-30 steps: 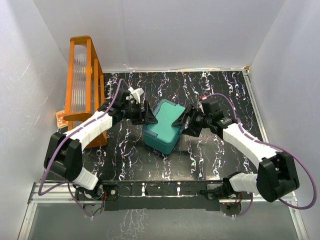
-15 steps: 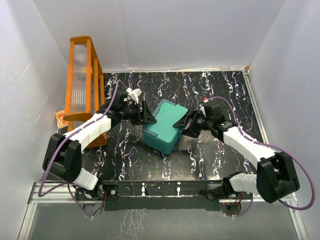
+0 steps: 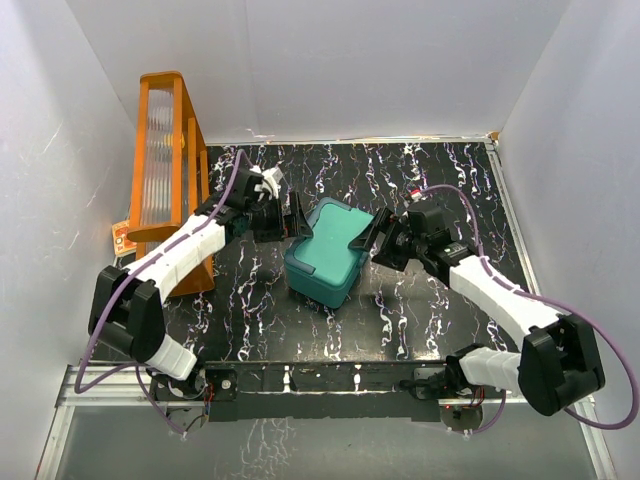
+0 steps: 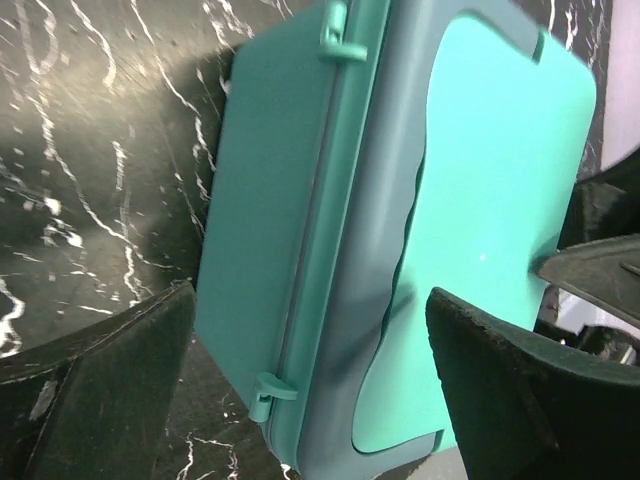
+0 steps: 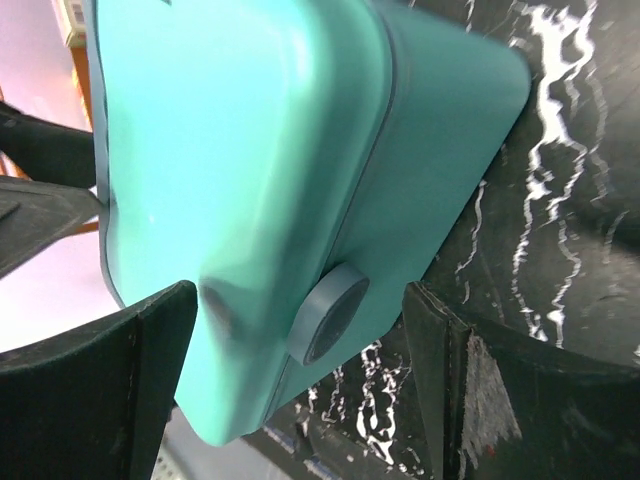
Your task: Organize the medicine kit
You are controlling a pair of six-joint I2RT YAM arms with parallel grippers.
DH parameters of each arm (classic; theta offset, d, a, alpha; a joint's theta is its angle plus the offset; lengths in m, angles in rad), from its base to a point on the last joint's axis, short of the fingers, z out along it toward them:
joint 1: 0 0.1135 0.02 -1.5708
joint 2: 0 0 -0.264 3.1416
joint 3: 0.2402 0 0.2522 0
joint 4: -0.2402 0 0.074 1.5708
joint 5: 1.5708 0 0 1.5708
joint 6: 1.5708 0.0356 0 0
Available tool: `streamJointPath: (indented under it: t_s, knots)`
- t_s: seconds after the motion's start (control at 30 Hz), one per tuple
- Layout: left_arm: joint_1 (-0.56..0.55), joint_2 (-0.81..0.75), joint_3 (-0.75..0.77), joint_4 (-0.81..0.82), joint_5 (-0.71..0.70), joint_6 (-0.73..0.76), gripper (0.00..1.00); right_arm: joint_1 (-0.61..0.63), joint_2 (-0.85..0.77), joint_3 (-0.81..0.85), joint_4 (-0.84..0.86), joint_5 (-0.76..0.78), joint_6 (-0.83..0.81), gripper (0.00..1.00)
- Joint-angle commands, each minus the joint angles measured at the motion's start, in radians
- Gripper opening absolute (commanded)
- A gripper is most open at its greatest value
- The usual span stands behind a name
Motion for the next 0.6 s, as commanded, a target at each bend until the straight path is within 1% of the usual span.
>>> streamJointPath:
  t_s: [0.0,0.13,0.23,0.3,0.33,0.37,0.47,0.57]
  knots:
    - [0.002,-0.005,0.151,-0.164,-0.115,0.072,0.99,-0.003,-0.065,0.126,-0.091,0.183,-0.115,0.83]
    - [0.002,-0.031,0.249,-0.283,-0.222,0.075,0.99,-0.004,-0.104,0.186,-0.214,0.313,-0.171,0.83]
    - [0.004,-0.082,0.267,-0.352,-0.274,0.076,0.99,-0.004,-0.155,0.207,-0.305,0.386,-0.201,0.82]
    - [0.003,-0.149,0.237,-0.34,-0.228,0.127,0.99,-0.004,-0.201,0.214,-0.373,0.443,-0.209,0.81]
    - [0.002,-0.2,0.211,-0.316,-0.197,0.132,0.99,-0.004,-0.225,0.219,-0.407,0.469,-0.208,0.81]
    - [0.002,-0.251,0.179,-0.301,-0.195,0.13,0.99,-0.004,-0.255,0.227,-0.445,0.492,-0.208,0.8]
    - [0.002,-0.412,0.091,-0.242,-0.225,0.117,0.99,-0.004,-0.35,0.256,-0.538,0.566,-0.207,0.79]
    - [-0.002,-0.567,0.055,-0.254,-0.269,0.12,0.99,-0.004,-0.468,0.306,-0.61,0.639,-0.213,0.79]
